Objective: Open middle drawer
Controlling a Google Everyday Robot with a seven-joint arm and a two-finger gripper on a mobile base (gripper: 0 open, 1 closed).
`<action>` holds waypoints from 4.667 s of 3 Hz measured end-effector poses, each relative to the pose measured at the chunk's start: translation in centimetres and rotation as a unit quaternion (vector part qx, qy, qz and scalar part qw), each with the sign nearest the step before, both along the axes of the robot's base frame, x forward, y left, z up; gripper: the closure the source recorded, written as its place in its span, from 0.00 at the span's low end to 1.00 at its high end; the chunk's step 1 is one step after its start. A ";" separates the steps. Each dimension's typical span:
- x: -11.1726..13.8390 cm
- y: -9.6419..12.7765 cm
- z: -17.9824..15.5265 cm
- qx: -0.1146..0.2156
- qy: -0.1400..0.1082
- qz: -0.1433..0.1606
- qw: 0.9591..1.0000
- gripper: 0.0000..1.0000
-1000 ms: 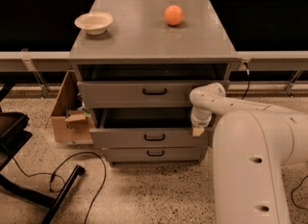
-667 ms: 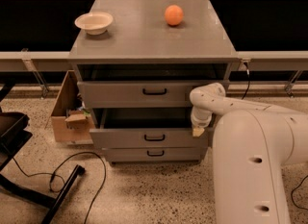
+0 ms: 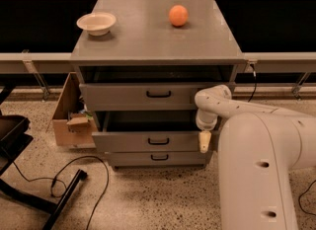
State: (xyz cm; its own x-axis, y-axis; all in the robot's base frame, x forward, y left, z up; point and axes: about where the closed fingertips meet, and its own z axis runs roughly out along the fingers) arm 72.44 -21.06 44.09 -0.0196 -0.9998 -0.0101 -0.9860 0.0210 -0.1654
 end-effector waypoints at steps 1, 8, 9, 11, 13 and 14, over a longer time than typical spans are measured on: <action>0.0 0.0 0.0 0.000 0.000 0.000 1.000 0.00; -13.9 3.9 -1.9 0.089 0.013 0.013 0.996 0.20; -13.9 3.9 -1.9 0.089 0.013 0.013 0.996 0.00; -13.9 3.3 0.0 0.068 -0.006 0.014 0.998 0.00; -13.5 1.9 4.7 0.026 -0.043 0.003 0.999 0.00; -13.0 2.0 3.8 0.019 -0.039 -0.001 0.999 0.00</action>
Offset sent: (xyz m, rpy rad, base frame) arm -0.0041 0.0007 -0.0075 0.0576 0.0053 0.0057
